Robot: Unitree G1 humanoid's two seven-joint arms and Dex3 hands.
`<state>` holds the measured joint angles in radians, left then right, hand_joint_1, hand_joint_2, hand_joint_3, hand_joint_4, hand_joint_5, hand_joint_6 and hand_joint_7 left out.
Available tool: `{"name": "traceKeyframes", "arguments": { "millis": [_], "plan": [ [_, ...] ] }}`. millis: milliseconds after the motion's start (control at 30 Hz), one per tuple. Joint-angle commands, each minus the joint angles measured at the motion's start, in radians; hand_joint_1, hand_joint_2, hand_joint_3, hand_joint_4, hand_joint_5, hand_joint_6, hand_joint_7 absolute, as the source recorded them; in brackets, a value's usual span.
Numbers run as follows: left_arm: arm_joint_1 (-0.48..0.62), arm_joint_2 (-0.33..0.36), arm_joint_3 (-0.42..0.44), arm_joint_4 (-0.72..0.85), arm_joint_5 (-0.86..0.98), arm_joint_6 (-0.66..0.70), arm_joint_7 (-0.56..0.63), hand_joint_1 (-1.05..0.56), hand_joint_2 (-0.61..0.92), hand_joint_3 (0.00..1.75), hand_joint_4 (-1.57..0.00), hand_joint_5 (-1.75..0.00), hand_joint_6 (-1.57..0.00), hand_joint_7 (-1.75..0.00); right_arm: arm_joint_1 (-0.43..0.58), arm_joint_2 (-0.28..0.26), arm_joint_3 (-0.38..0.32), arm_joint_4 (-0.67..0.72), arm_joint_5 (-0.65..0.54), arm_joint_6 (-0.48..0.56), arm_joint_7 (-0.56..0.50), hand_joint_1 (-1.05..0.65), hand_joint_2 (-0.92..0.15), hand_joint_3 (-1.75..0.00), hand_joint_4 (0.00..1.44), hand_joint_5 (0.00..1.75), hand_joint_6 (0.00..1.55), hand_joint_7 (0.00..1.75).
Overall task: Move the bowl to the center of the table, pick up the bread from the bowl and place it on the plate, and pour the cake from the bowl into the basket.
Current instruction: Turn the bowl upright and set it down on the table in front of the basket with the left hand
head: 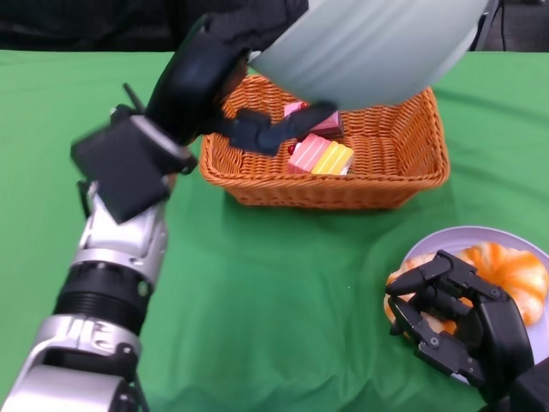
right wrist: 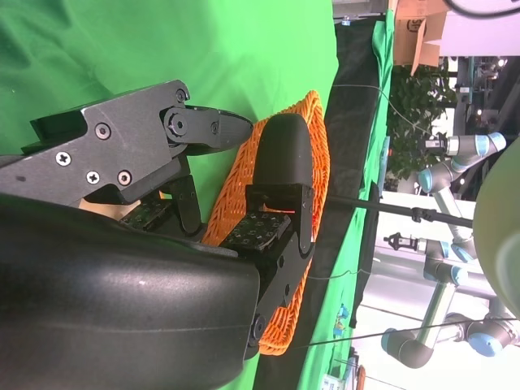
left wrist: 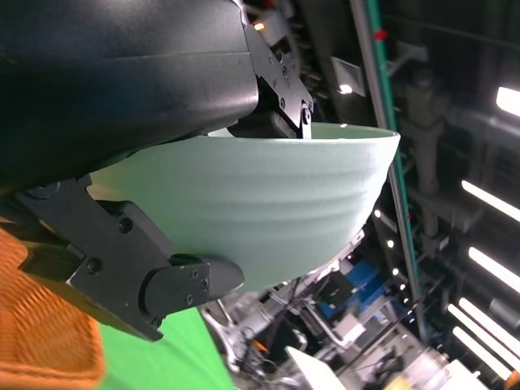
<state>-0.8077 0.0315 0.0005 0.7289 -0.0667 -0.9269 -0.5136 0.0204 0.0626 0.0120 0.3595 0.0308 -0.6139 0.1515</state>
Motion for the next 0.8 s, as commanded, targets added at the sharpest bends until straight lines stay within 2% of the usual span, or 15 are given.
{"name": "traceKeyframes", "arguments": {
  "millis": [33,100,233,433,633,700,800],
  "plan": [
    [0.004,0.038,-0.001,0.045,0.027,-0.102,0.017,-0.03,0.55,1.18,-0.68,-1.75,-0.73,-1.51,0.006,-0.008,-0.010,-0.018,0.013,0.009,-0.012,-0.13,-0.79,-0.45,0.74,1.50,0.70,1.12],
    [0.026,0.068,0.000,0.067,0.068,-0.154,0.040,0.01,0.52,1.19,-0.68,-1.74,-0.74,-1.48,0.004,-0.008,-0.011,-0.014,0.013,0.004,-0.015,-0.13,-0.79,-0.46,0.73,1.50,0.71,1.11],
    [0.069,0.122,0.023,0.111,0.221,-0.269,0.166,0.05,0.43,1.22,-0.74,-1.68,-0.80,-1.43,-0.001,-0.008,-0.013,-0.009,0.022,0.000,-0.012,-0.13,-0.78,-0.48,0.73,1.52,0.71,1.11],
    [0.116,0.183,0.063,0.165,0.495,-0.411,0.427,-0.02,0.43,1.20,-0.76,-1.63,-0.82,-1.34,-0.001,-0.011,-0.013,-0.012,0.023,0.003,-0.008,-0.15,-0.77,-0.49,0.72,1.54,0.71,1.11],
    [0.175,0.232,0.082,0.127,0.810,-0.433,0.791,-0.05,0.38,1.36,-0.80,-1.54,-0.84,-1.30,-0.002,-0.013,-0.015,-0.006,0.019,-0.005,-0.012,-0.14,-0.77,-0.50,0.72,1.52,0.70,1.12],
    [0.191,0.257,0.064,0.097,0.925,-0.409,0.940,-0.05,0.36,1.40,-0.78,-1.62,-0.86,-1.29,-0.004,-0.012,-0.016,-0.002,0.026,-0.010,-0.007,-0.13,-0.77,-0.51,0.74,1.52,0.70,1.11],
    [0.215,0.303,0.011,0.059,1.082,-0.361,1.181,-0.05,0.33,1.44,-0.80,-1.63,-0.87,-1.29,-0.007,-0.011,-0.018,0.001,0.030,-0.011,-0.006,-0.13,-0.77,-0.52,0.74,1.52,0.71,1.11]
  ]
}}
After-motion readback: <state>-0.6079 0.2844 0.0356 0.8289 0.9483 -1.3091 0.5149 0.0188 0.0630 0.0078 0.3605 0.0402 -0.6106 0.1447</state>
